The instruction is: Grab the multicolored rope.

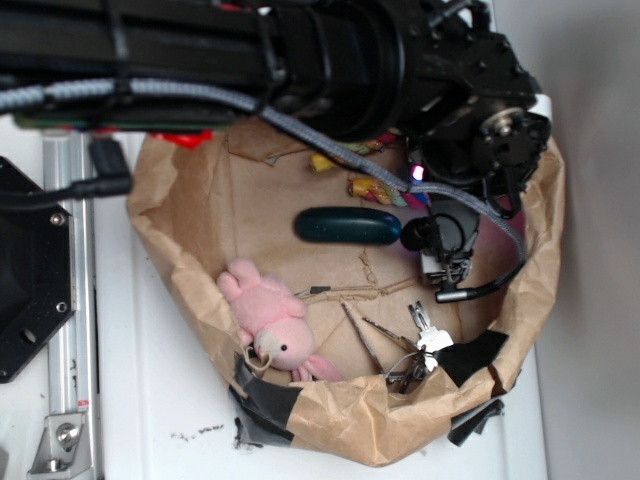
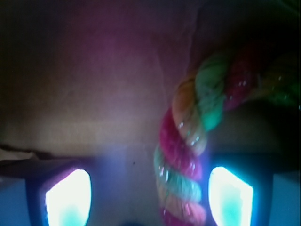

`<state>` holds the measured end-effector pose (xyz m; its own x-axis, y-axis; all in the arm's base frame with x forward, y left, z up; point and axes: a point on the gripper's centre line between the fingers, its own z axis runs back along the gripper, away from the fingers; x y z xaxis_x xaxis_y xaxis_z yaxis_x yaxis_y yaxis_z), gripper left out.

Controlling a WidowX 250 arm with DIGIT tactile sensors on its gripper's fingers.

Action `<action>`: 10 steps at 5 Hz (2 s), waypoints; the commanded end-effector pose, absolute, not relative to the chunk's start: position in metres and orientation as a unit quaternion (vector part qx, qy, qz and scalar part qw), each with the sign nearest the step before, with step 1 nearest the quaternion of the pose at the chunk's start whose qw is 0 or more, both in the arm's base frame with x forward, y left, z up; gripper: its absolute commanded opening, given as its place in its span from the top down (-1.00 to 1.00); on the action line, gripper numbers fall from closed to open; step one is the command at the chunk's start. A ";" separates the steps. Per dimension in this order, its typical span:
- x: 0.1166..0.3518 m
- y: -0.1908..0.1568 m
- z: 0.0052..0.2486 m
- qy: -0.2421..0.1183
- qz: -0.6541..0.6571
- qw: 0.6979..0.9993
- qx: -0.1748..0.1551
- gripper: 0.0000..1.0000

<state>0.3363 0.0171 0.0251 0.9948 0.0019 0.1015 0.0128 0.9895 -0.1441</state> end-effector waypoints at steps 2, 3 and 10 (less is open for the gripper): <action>0.345 0.024 0.003 -0.030 0.017 0.997 -0.074 -1.00; 0.337 0.022 -0.016 -0.012 0.016 0.997 -0.070 1.00; 0.266 0.017 0.096 0.014 0.067 0.998 0.003 1.00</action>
<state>0.2656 0.0214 0.0879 0.9851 0.1559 -0.0721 -0.1562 0.9877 0.0011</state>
